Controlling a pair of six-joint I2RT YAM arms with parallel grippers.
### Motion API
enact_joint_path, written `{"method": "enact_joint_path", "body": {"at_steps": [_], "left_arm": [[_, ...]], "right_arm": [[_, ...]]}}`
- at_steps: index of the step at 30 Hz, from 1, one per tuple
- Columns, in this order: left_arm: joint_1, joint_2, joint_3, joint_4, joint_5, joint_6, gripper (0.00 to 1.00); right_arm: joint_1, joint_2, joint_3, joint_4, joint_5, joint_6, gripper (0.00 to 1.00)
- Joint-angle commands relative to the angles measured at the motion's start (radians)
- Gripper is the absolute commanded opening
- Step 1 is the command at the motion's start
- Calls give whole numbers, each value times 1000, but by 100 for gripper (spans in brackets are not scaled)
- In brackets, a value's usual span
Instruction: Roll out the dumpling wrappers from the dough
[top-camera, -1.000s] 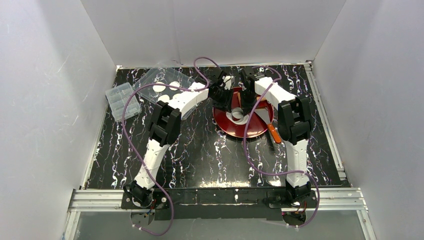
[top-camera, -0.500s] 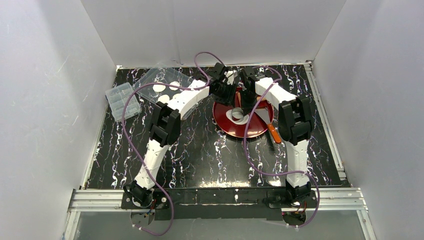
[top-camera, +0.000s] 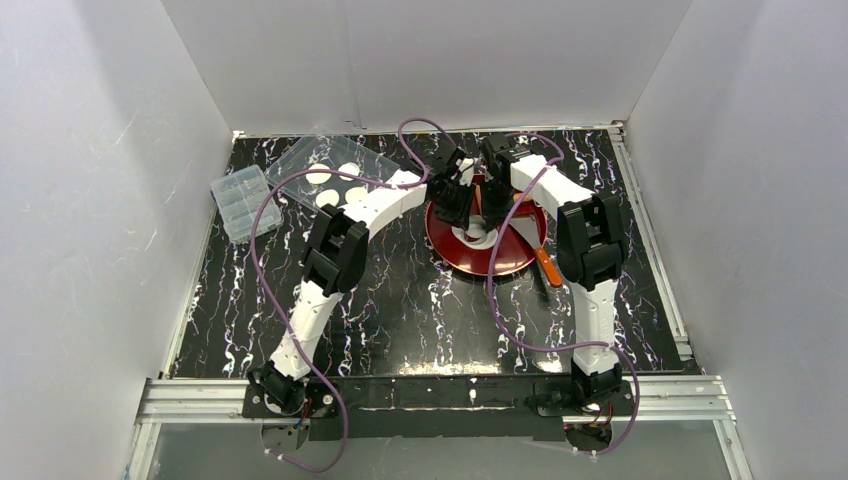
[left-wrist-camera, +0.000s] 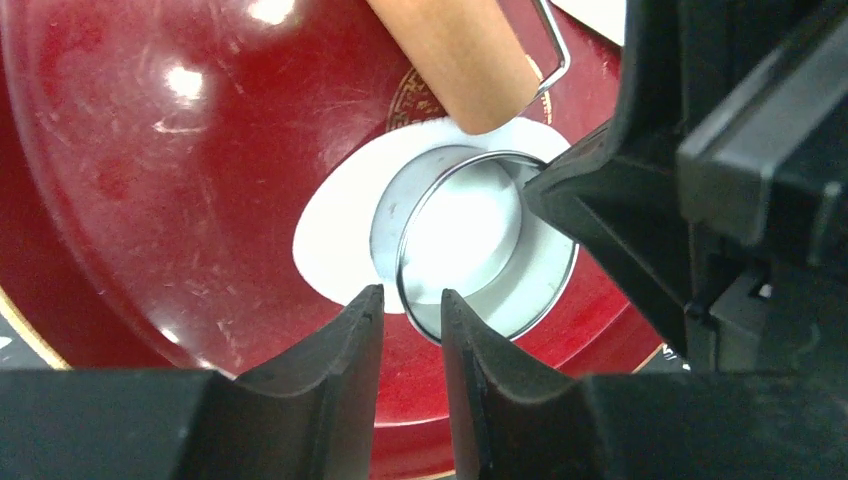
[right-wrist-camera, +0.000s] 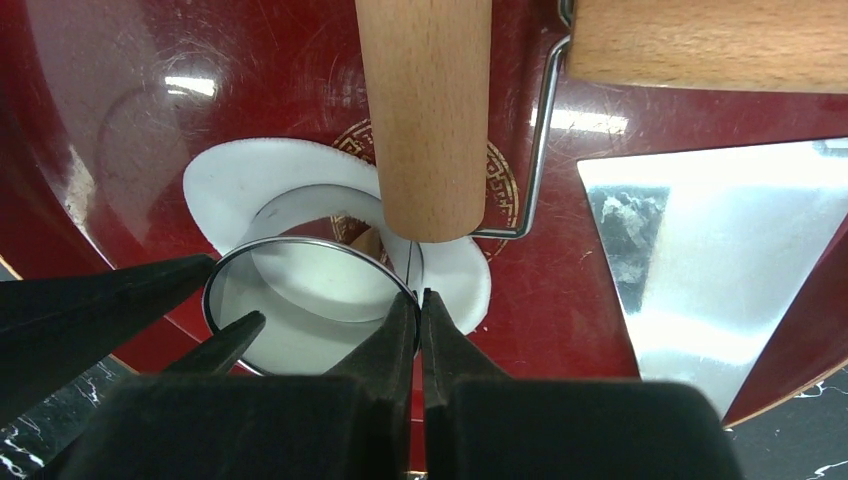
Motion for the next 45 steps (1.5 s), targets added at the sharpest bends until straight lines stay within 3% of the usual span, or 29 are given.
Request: {"method": "enact_joint_path", "body": {"at_steps": [1, 4, 14, 29, 37, 45], "left_arm": [[-6, -7, -32, -9, -42, 21, 22], [-8, -4, -33, -9, -80, 38, 0], [-15, 3, -121, -12, -90, 6, 0], [-8, -49, -254, -80, 13, 6, 0], [-3, -68, -303, -82, -44, 51, 0], [-4, -82, -322, -61, -46, 61, 0]], "right_arm": [[8, -13, -5, 2, -17, 16, 1], [7, -13, -9, 6, -20, 20, 1], [8, -10, -43, 19, -58, 42, 1], [-16, -48, -129, -9, -197, 107, 1], [-16, -58, -193, 48, -228, 118, 1], [-14, -28, -116, 0, -199, 106, 1]]}}
